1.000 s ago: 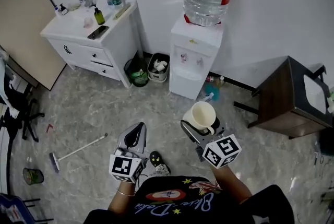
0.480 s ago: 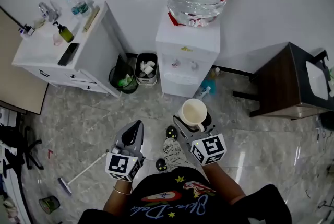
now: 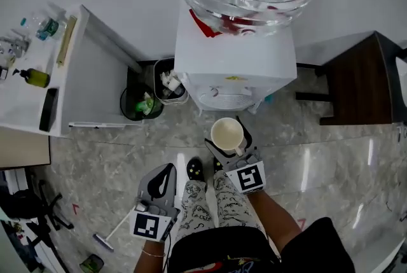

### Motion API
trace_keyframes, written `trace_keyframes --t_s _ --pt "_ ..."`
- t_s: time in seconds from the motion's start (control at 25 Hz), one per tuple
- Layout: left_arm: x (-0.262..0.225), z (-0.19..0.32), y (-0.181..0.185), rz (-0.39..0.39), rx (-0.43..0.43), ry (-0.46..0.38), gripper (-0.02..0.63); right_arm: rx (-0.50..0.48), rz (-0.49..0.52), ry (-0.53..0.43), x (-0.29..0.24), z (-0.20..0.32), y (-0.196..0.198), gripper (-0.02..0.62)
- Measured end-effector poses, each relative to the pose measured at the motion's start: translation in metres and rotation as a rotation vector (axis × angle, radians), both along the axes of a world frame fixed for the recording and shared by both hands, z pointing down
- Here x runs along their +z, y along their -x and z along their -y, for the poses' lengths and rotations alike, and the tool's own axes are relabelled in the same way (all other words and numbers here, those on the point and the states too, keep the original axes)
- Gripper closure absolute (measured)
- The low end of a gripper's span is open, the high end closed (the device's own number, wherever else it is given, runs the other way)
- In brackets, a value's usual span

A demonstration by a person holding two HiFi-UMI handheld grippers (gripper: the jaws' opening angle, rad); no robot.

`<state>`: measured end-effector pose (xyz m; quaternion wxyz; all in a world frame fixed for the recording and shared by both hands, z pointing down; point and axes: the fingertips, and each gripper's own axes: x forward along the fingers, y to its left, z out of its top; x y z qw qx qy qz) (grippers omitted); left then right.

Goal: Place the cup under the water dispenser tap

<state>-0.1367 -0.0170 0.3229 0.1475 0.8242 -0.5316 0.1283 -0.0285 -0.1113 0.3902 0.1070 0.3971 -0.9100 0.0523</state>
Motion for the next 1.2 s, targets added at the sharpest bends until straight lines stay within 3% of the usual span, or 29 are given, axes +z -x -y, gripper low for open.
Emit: trace_keyframes --t_s 0.12,0.36,0.52,0.64,0.84,1.0,1.2 --pt "0.051 0.025 0.002 0.068 0.063 0.026 0.609 0.105 0.004 0.028 0.051 0.029 -0.003 0.187" --pt "0.110 0.073 0.006 0.071 0.054 -0.034 0.609 0.222 -0.023 -0.013 0.141 0.083 0.008 0.187" --pt "0.133 0.079 0.006 0.003 0.005 -0.041 0.609 0.315 0.022 0.027 0.190 0.108 0.010 0.187" --pt "0.152 0.075 0.008 -0.017 0.024 0.001 0.609 0.375 0.018 0.043 0.216 0.119 0.009 0.187" --pt "0.171 0.066 0.015 -0.006 0.053 0.077 0.609 0.357 -0.006 0.030 0.235 0.130 0.021 0.187" --pt "0.174 0.068 0.013 0.014 0.086 0.092 0.609 0.357 -0.004 -0.004 0.236 0.132 0.023 0.186" --pt "0.169 0.077 0.004 -0.028 0.087 0.090 0.609 0.316 -0.075 -0.004 0.238 0.130 0.028 0.187"
